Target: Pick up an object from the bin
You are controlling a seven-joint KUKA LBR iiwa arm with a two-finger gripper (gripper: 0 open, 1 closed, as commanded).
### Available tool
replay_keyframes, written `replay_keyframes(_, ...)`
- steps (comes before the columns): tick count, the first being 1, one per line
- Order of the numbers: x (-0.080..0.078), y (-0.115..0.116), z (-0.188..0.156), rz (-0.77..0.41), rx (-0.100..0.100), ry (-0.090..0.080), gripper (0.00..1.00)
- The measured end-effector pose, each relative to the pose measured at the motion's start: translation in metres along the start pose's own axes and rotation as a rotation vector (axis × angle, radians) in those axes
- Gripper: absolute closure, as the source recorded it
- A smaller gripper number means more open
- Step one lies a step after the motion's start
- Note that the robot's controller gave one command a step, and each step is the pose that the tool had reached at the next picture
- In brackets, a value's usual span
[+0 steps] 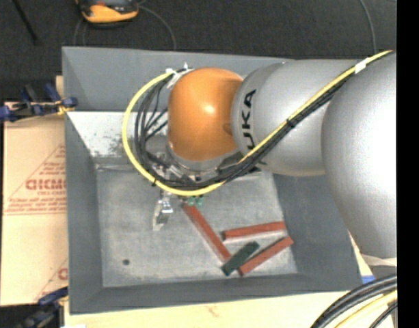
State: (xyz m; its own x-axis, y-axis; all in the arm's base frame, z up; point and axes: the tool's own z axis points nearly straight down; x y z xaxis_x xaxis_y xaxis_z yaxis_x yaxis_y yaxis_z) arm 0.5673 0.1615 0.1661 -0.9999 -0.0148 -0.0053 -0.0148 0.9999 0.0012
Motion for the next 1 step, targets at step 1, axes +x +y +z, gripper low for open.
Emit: replay_keyframes(1, -0.0061, -0.0253, 0.0489, 0.011, 0.000, -0.001, 0.00)
